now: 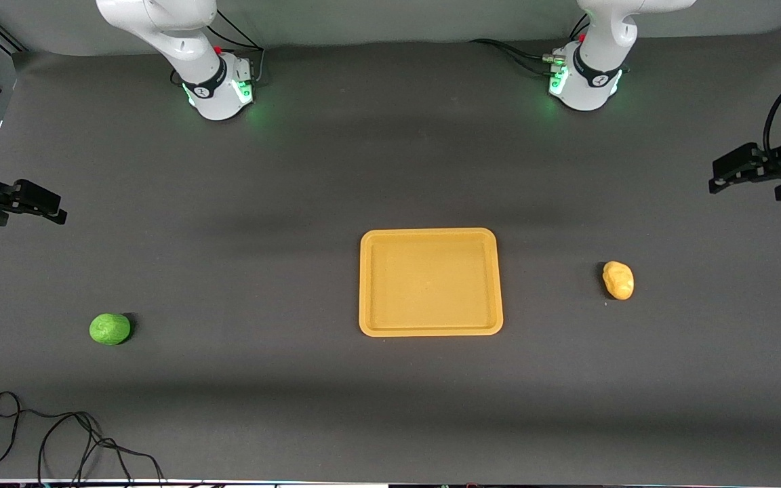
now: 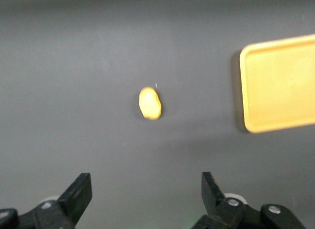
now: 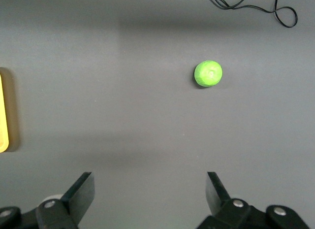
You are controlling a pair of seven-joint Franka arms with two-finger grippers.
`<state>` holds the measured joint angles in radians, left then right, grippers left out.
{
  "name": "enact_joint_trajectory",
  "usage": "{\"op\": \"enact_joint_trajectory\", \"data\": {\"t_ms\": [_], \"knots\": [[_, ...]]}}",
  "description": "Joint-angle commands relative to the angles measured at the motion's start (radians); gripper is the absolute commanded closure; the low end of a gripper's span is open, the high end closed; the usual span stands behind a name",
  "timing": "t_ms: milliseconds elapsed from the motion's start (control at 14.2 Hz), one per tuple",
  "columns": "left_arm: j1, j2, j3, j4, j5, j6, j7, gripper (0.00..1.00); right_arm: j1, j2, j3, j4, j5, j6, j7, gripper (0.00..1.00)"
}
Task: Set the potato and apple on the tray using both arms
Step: 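Reach the left gripper down to the yellow potato and grasp it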
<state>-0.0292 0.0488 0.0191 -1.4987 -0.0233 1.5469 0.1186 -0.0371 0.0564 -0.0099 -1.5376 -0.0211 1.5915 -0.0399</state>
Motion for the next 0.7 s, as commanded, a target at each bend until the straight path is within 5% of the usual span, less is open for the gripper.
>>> {"op": "enact_joint_trajectory", "data": {"t_ms": [0,281,632], "knots": [[-0.008,-0.044,0.005,-0.075,-0.001,0.071,-0.011,0.0,-0.006,0.0,0.004,0.014,-0.002,-0.043,0.02,0.0],[-0.009,-0.053,0.005,-0.11,0.006,0.071,-0.01,0.0,-0.006,0.008,0.008,0.02,-0.003,-0.067,0.015,0.0],[0.001,-0.081,0.007,-0.455,0.016,0.391,-0.01,0.0,-0.004,0.01,0.008,0.025,-0.002,-0.067,0.018,0.0]]}}
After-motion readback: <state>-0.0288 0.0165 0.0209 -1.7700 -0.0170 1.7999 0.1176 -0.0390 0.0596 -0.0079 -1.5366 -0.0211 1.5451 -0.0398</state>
